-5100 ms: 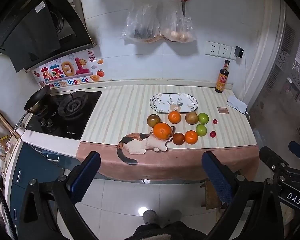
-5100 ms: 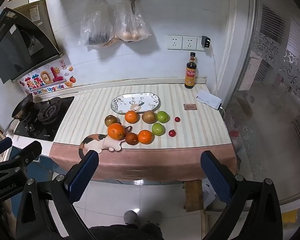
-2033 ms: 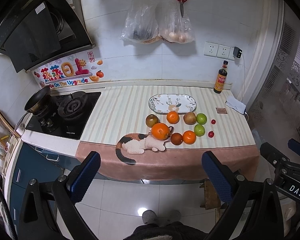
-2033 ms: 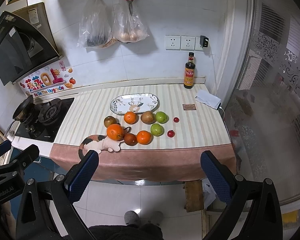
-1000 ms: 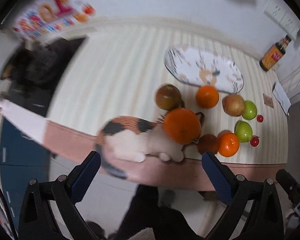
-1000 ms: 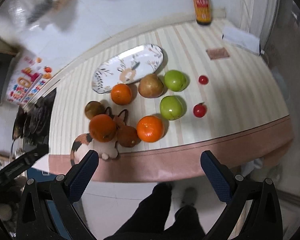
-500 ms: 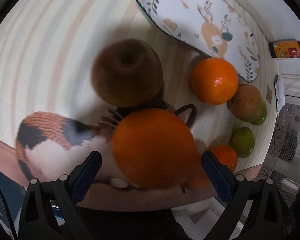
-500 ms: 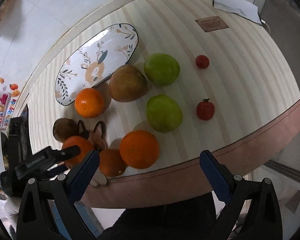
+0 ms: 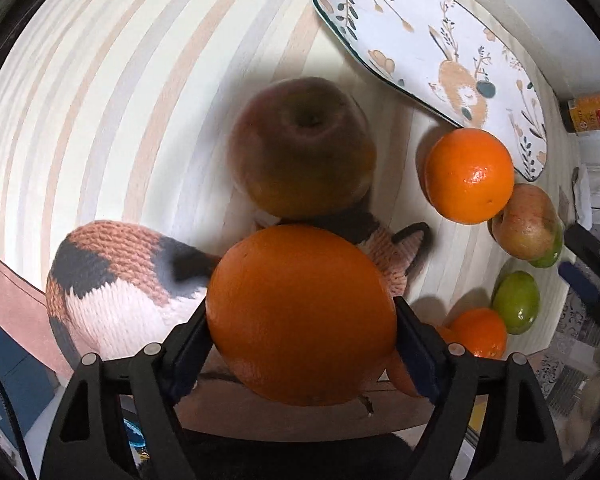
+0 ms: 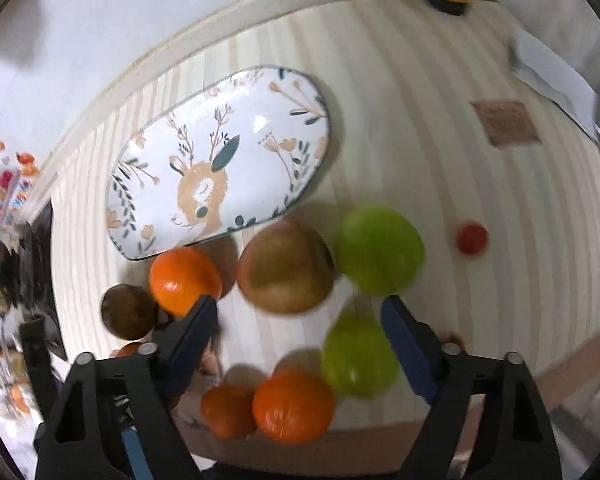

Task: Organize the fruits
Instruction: 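Grasp the large orange with the left tool while the right tool grasps the red-green apple, then carry the orange and apple onto the deer plate and open both tools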

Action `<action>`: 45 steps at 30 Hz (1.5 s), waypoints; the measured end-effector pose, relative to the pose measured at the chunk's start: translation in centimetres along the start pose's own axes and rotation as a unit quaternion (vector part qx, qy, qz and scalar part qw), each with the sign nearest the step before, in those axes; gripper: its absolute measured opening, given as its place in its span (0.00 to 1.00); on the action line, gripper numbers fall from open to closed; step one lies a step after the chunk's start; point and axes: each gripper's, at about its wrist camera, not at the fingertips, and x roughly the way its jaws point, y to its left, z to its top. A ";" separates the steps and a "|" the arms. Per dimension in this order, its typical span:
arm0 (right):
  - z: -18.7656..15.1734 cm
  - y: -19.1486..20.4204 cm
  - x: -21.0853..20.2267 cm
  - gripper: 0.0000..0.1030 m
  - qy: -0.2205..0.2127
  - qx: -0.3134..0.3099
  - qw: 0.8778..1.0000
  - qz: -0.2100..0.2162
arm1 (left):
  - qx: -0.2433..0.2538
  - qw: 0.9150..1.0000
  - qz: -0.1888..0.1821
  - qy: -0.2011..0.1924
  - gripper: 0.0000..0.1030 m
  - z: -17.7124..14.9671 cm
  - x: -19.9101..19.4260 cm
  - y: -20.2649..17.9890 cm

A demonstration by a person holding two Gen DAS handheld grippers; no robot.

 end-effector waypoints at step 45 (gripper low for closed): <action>0.2 5.1 -7.1 0.61 -0.059 -0.159 0.985 0.038 | 0.109 0.980 0.035 -0.161 0.76 -2.0 -12.7 -8.3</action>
